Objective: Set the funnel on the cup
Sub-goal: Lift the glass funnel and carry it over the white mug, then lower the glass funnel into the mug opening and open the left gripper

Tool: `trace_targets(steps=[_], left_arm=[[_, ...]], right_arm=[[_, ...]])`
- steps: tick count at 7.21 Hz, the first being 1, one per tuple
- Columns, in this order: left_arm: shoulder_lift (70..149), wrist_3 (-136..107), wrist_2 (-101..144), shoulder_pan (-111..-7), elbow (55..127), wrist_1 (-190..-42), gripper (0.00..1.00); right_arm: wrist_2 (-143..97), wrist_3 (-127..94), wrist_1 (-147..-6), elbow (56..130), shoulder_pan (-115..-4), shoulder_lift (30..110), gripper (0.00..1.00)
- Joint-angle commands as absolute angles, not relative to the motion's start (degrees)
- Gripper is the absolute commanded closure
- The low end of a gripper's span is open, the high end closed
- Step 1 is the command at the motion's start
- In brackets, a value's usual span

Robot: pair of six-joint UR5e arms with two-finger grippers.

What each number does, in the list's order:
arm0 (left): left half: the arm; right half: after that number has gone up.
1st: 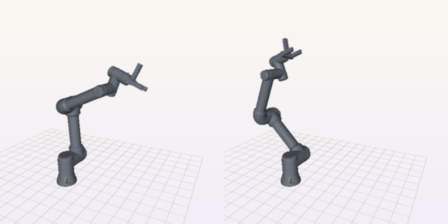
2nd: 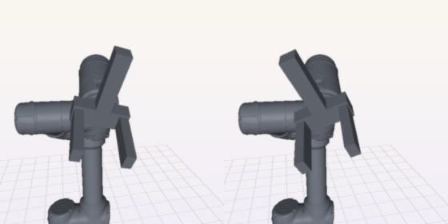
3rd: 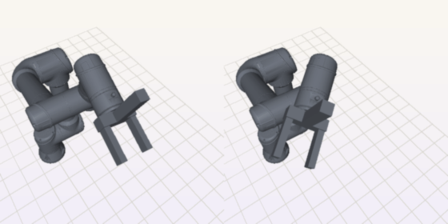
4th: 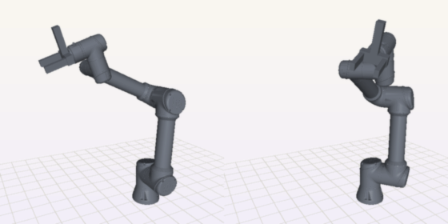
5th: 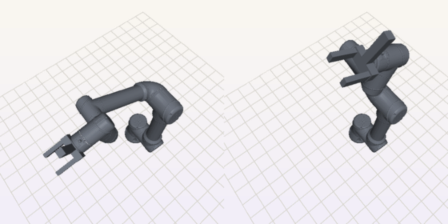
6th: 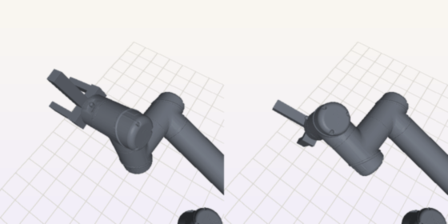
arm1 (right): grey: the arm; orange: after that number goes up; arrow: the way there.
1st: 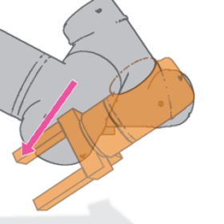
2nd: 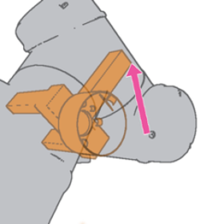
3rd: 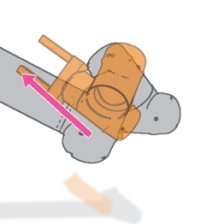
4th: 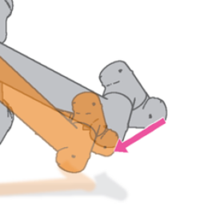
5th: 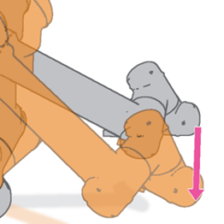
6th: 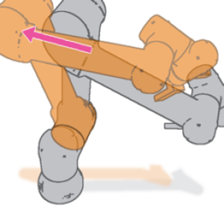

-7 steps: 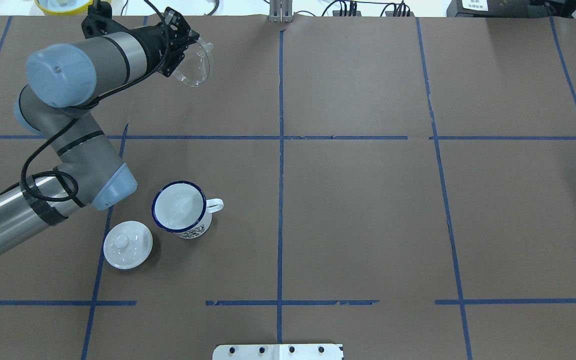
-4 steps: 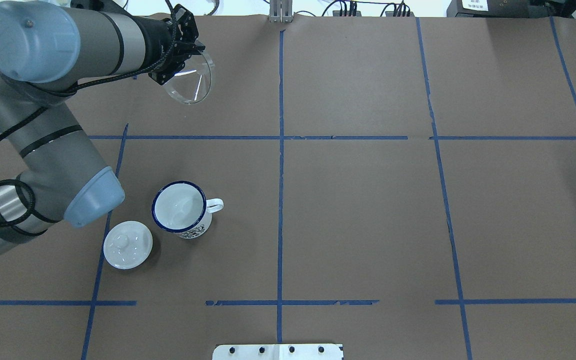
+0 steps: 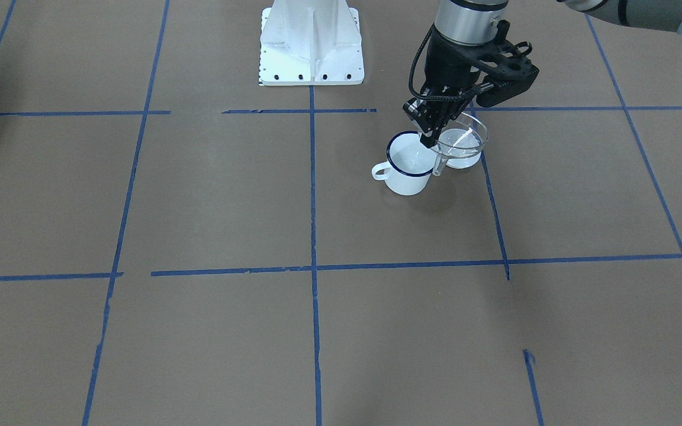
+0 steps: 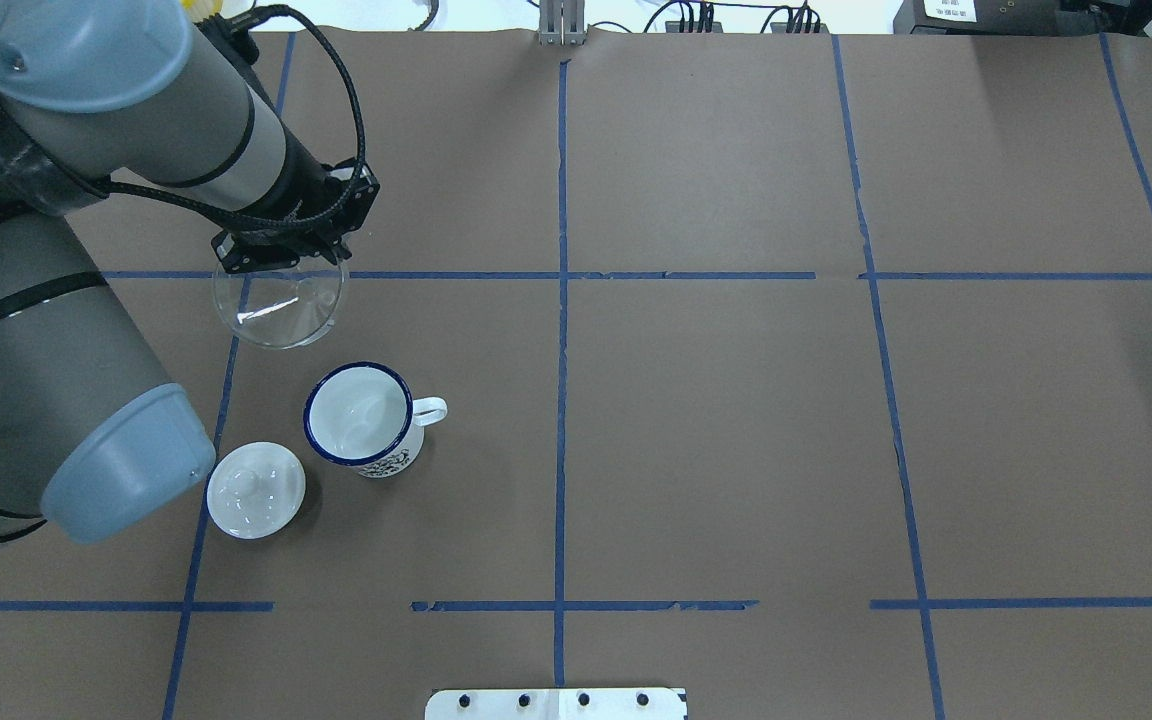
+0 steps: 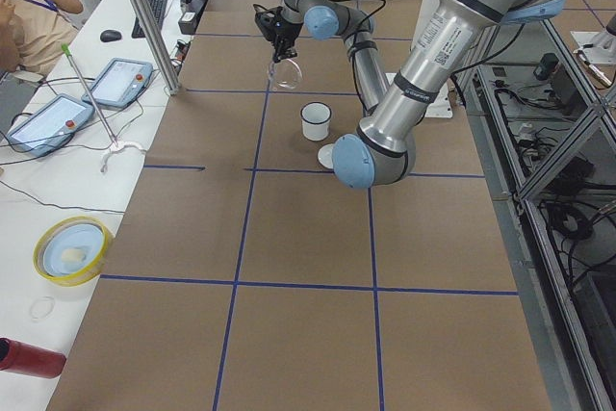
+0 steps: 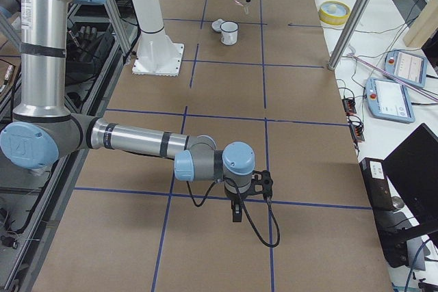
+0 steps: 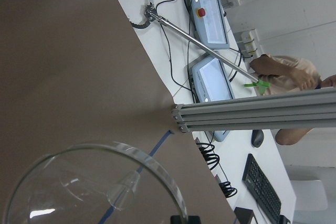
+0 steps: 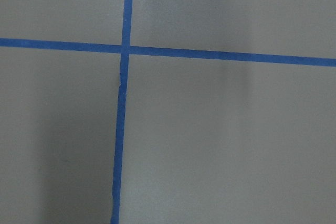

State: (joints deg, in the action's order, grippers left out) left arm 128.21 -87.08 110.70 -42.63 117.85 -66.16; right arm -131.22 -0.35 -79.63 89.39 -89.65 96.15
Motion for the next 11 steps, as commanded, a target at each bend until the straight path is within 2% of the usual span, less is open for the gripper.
trace_targets(steps=[1, 4, 10, 11], left_arm=[[128.94, -76.67, 114.68, -40.61, 114.11, -60.81, 1.00], [128.41, -76.29, 115.22, -36.48, 106.89, -70.55, 1.00], [126.65, -76.29, 114.87, -32.52, 103.54, -75.41, 1.00], [126.48, -76.20, 114.96, -32.52, 103.45, -75.76, 0.98]], right_arm=[[-131.22, -0.35, -79.63, 89.38, -89.65, 96.15, 0.00], [-131.22, -0.35, -79.63, 89.38, -89.65, 96.15, 0.00], [-131.22, -0.35, -79.63, 89.38, -89.65, 96.15, 0.00], [-131.22, -0.35, -79.63, 89.38, -89.65, 96.15, 0.00]])
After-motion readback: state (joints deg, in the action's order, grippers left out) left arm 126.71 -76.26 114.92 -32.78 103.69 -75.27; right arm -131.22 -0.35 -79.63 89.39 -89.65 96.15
